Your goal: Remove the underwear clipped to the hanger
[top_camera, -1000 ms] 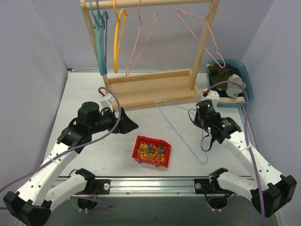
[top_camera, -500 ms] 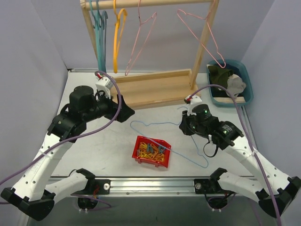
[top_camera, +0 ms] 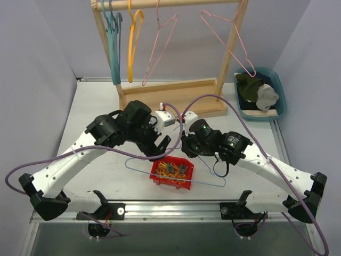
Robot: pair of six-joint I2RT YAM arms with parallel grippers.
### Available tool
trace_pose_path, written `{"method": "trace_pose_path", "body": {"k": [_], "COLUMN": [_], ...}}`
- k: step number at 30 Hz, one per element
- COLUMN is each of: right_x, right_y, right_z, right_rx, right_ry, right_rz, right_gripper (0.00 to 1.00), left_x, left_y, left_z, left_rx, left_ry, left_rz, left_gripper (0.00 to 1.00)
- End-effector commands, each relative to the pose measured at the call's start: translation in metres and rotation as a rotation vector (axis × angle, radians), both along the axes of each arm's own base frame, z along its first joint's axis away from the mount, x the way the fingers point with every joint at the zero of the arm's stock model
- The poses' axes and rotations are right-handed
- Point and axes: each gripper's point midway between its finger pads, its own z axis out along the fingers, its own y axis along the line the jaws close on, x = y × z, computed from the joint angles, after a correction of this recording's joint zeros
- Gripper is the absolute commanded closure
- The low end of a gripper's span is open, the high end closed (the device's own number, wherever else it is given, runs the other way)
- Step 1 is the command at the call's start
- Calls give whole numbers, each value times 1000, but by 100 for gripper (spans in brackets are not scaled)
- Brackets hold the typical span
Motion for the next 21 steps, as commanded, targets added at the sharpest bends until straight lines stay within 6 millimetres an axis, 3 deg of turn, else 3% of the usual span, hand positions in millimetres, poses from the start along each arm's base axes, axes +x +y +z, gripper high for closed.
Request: {"method": "trace_pose_path", "body": {"k": [1,3,6,10,13,17,21], "right_x": [6,7,5,2,-1,-7,-9], "right_y": [4,5,8,8,7,12,17], "right_z": [19,22,26,33,38,49,65], "right_rx": [3,-1,18,40,58,107,168], "right_ry": [-51,-55,-53,-58,-61,-58,-71], "right_rz": [15,14,34,44,48,78,89], "right_gripper": [100,100,100,100,100,100,100], "left_x": [-22,-29,-17,9,17,10,-6], "left_y": [0,-5,3,23,33,26,17], "left_z": [-19,-26,-33,-25,-20,-20,-21], "left_rx": [123,158,238,332,354,319,263], "left_ry": [-20,-21,-80,-227,-289,-287,-249], "left_rz": [-113,-145,-80,66,116,78,7], "left_gripper": [6,6,6,6,2,23,36]}}
